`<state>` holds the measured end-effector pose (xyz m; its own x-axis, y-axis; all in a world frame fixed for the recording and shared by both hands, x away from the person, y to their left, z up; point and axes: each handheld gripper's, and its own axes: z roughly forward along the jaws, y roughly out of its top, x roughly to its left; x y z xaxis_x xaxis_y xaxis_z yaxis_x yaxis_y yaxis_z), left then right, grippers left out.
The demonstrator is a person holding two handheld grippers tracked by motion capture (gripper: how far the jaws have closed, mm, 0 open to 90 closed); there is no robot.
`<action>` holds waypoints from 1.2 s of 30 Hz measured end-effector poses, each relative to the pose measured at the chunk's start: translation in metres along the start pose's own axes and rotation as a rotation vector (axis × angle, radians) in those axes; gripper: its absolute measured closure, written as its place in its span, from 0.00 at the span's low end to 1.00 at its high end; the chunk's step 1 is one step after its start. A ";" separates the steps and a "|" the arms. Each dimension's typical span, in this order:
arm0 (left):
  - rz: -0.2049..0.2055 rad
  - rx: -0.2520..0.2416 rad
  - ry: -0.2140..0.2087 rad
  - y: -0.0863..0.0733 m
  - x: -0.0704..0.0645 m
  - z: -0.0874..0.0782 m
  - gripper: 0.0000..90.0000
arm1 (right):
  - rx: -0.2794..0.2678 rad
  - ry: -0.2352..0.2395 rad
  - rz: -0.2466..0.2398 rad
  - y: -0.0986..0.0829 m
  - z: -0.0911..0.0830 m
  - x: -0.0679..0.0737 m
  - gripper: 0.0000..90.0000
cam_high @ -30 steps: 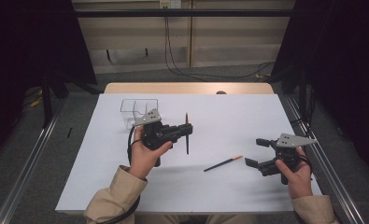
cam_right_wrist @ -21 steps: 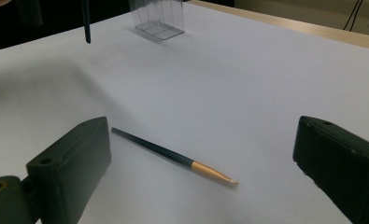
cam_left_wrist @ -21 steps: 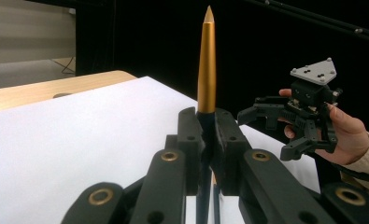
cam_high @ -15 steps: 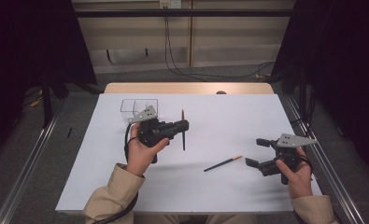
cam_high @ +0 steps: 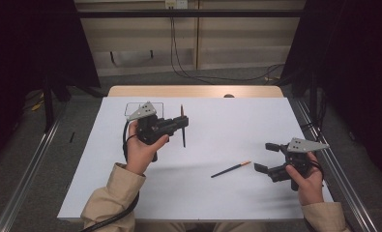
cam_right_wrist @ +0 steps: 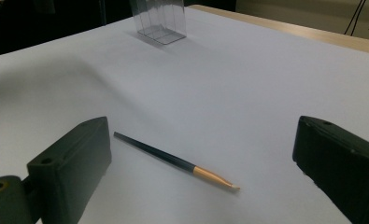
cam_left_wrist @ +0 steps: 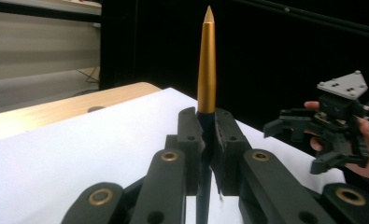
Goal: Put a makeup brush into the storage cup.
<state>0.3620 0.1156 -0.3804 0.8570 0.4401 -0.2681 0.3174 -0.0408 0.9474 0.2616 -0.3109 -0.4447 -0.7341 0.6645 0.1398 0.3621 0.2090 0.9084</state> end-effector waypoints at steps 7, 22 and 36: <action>-0.002 -0.010 0.034 0.006 0.010 0.000 0.92 | -0.001 0.008 -0.002 0.000 0.000 -0.001 0.04; 0.012 -0.027 0.104 0.018 0.030 -0.003 0.92 | -0.002 0.011 -0.003 0.000 -0.001 0.000 0.04; 0.028 -0.035 0.159 0.030 0.044 -0.011 0.92 | -0.010 0.019 -0.008 0.001 -0.001 0.000 0.04</action>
<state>0.4044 0.1434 -0.3619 0.7892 0.5758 -0.2133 0.2778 -0.0249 0.9603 0.2612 -0.3112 -0.4437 -0.7475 0.6493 0.1399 0.3506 0.2068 0.9134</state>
